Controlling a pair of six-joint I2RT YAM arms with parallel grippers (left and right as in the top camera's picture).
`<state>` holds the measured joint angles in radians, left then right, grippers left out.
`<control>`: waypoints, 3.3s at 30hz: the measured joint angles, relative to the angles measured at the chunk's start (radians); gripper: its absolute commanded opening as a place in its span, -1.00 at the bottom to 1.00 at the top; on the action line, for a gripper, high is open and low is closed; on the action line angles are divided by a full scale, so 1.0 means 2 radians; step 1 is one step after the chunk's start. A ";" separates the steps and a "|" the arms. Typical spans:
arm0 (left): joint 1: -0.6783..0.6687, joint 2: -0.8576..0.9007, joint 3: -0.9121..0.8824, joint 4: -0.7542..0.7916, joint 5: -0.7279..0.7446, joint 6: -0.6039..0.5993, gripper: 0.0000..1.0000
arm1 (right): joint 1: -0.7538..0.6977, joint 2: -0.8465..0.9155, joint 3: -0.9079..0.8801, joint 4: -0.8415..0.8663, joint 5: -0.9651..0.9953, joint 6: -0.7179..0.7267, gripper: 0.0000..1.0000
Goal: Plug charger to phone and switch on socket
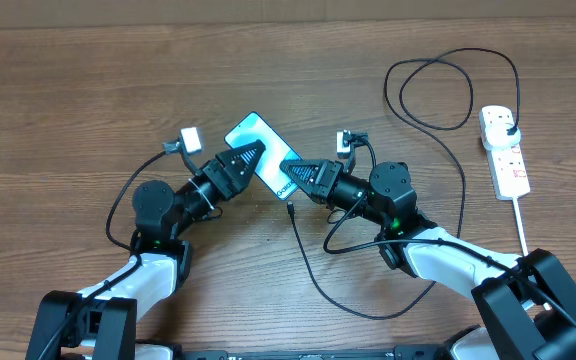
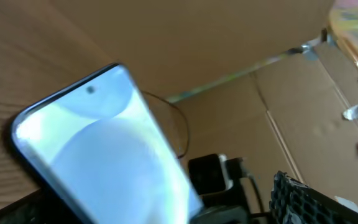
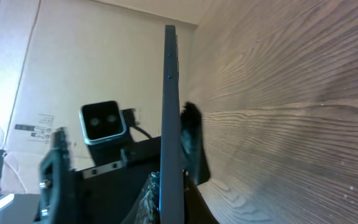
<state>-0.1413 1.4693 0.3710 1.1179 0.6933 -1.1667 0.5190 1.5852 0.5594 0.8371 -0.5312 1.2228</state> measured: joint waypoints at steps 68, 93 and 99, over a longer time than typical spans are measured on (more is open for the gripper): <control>0.003 0.012 -0.007 0.064 -0.001 -0.137 -0.36 | 0.082 -0.012 0.006 0.003 0.088 0.026 -0.93; 0.002 0.012 -0.007 0.066 0.013 -0.137 -0.06 | 0.051 -0.012 0.007 -0.004 0.069 -0.025 -0.93; 0.002 0.012 -0.007 0.064 0.012 -0.138 -0.46 | 0.051 -0.012 0.007 0.001 0.068 -0.025 -0.93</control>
<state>-0.1375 1.4929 0.3576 1.2449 0.7181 -1.4422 0.6216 1.5604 0.5735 0.8383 -0.3962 1.1736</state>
